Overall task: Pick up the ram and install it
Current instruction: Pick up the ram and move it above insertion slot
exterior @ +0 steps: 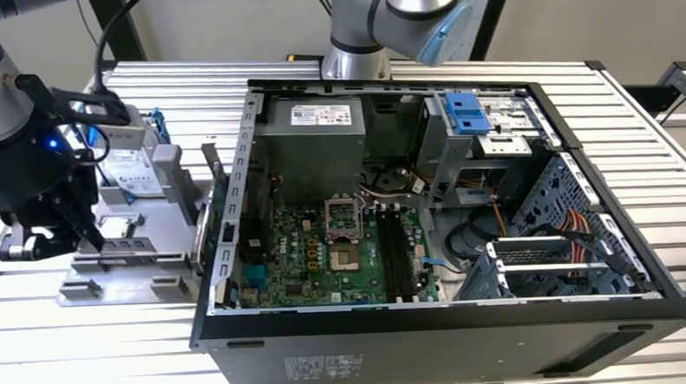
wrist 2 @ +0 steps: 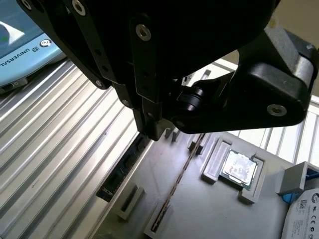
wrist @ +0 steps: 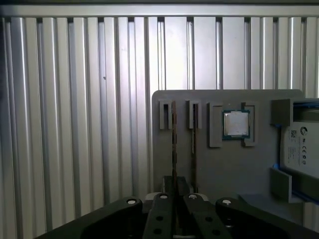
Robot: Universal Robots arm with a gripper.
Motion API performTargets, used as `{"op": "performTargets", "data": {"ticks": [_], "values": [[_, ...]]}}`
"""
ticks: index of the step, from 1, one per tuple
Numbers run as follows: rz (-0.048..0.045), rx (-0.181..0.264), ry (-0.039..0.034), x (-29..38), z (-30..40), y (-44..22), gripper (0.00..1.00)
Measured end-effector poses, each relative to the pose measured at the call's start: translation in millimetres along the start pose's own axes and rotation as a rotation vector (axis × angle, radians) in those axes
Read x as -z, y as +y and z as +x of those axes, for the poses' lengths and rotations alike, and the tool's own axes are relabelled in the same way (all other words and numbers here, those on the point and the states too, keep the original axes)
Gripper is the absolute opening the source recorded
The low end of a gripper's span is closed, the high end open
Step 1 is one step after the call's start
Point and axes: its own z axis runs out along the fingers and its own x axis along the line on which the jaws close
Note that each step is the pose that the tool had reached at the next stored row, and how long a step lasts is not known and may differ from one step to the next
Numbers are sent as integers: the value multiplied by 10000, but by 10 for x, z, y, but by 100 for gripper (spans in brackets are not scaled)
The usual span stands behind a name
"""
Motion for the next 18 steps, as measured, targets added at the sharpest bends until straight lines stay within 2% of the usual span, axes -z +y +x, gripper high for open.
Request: {"op": "performTargets", "data": {"ticks": [18], "values": [[0,-1,0,131,-5,2,0]]}}
